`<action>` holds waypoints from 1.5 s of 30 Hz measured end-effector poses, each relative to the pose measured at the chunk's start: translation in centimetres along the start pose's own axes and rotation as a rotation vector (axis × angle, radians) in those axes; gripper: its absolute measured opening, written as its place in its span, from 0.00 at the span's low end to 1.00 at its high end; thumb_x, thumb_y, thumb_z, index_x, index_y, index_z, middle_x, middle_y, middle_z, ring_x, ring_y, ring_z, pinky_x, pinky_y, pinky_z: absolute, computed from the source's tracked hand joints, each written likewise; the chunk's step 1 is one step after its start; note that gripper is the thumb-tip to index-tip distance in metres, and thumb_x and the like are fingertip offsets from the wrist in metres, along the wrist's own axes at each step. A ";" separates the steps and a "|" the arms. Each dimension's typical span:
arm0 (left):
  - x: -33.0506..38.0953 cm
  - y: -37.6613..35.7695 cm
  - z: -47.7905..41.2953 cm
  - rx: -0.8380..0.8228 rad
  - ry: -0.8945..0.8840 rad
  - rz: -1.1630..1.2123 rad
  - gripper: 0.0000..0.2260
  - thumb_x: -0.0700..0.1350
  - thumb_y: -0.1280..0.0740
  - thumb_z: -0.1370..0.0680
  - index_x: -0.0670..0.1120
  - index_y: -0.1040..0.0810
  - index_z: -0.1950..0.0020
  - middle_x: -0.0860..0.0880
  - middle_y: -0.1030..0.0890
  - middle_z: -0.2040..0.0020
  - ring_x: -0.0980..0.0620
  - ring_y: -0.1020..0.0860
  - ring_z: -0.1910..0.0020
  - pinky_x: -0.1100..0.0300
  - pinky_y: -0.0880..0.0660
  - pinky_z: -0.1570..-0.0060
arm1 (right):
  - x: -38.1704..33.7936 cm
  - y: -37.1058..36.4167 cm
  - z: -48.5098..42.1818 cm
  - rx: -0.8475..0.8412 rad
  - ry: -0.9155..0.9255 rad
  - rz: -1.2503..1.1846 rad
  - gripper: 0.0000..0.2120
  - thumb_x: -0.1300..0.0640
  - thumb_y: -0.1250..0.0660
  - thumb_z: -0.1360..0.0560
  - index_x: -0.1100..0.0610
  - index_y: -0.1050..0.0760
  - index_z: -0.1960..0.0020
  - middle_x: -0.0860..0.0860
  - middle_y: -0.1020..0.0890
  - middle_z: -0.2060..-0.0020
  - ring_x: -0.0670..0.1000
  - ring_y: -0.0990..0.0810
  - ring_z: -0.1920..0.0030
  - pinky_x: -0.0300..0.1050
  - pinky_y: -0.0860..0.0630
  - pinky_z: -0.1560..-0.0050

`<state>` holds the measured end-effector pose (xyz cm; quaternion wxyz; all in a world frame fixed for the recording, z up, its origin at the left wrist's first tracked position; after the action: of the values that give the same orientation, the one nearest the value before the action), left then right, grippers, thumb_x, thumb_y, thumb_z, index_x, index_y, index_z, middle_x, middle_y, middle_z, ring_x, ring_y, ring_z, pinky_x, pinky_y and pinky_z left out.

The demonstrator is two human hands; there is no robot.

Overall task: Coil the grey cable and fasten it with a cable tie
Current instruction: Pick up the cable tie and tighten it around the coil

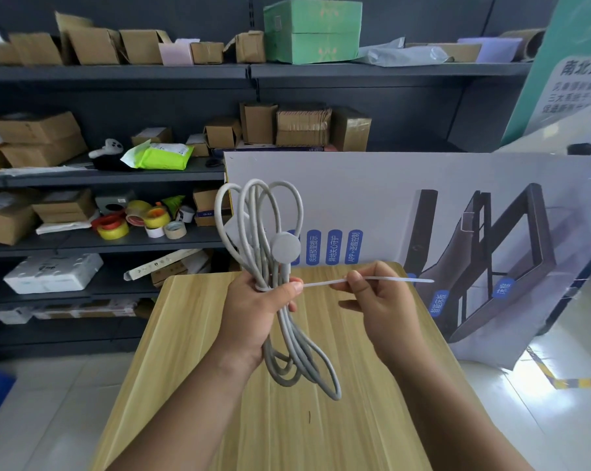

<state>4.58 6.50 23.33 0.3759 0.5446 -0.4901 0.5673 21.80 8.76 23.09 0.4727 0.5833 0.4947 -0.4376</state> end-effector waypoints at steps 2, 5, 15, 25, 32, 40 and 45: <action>0.0 0.1 0.0 -0.018 -0.005 0.011 0.06 0.38 0.26 0.31 0.49 0.17 0.61 0.46 0.18 0.64 0.50 0.22 0.70 0.53 0.23 0.62 | -0.2 0.6 -0.3 0.020 -0.011 -0.036 0.07 0.61 0.37 0.21 0.62 0.25 0.56 0.53 0.14 0.62 0.49 0.14 0.58 0.45 0.16 0.60; 0.2 0.1 0.0 -0.042 0.001 0.032 0.05 0.40 0.28 0.33 0.51 0.16 0.63 0.46 0.19 0.64 0.48 0.22 0.68 0.52 0.23 0.61 | -0.4 1.3 -0.7 0.044 -0.029 -0.074 0.08 0.61 0.38 0.20 0.62 0.26 0.57 0.55 0.14 0.63 0.49 0.14 0.59 0.43 0.17 0.61; -0.1 -0.1 -0.5 -0.126 0.001 0.001 0.04 0.33 0.29 0.28 0.38 0.18 0.54 0.44 0.18 0.63 0.46 0.19 0.63 0.53 0.20 0.57 | 0.1 2.4 -1.3 0.127 -0.029 -0.239 0.09 0.62 0.37 0.21 0.66 0.24 0.56 0.60 0.15 0.64 0.55 0.13 0.60 0.44 0.17 0.58; -2.1 -0.7 -2.7 -0.145 0.225 0.286 0.09 0.38 0.29 0.27 0.41 0.20 0.48 0.45 0.20 0.63 0.48 0.18 0.63 0.56 0.21 0.58 | 2.4 1.3 -1.7 -0.031 -0.214 -0.469 0.08 0.57 0.41 0.19 0.60 0.26 0.50 0.58 0.15 0.58 0.58 0.14 0.53 0.51 0.18 0.52; -4.2 -1.2 -3.7 -0.019 0.287 0.632 0.12 0.50 0.31 0.29 0.48 0.19 0.48 0.51 0.17 0.61 0.50 0.17 0.52 0.51 0.26 0.46 | 8.8 0.8 -0.3 -0.639 -0.565 -0.529 0.24 0.42 0.39 0.23 0.55 0.25 0.34 0.61 0.20 0.39 0.63 0.20 0.43 0.59 0.22 0.45; -6.5 1.0 -4.1 -0.311 0.262 0.722 0.32 0.52 0.19 0.37 0.49 0.22 0.35 0.48 0.19 0.44 0.47 0.24 0.41 0.46 0.35 0.33 | 9.6 2.5 -2.0 -0.498 -0.432 -0.732 0.22 0.68 0.35 0.28 0.68 0.30 0.34 0.63 0.22 0.50 0.65 0.17 0.55 0.59 0.20 0.52; -7.9 3.6 -3.8 -0.211 0.320 0.834 0.41 0.60 0.26 0.33 0.38 0.32 0.29 0.36 0.27 0.31 0.35 0.31 0.30 0.41 0.32 0.32 | 8.8 5.8 -4.0 -0.401 -0.311 -0.419 0.14 0.68 0.33 0.26 0.62 0.21 0.41 0.62 0.17 0.54 0.63 0.17 0.58 0.54 0.18 0.58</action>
<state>1.19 10.17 15.33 0.2397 0.1649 -0.6584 0.6941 28.79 13.74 15.80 0.5477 0.2902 0.6022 -0.5031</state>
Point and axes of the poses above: each hand's wrist, its own z-axis away from the middle knuckle, its own y-axis out of the back of the hand, x = y × z, the point moved 1 cm from there along -z, towards the middle knuckle
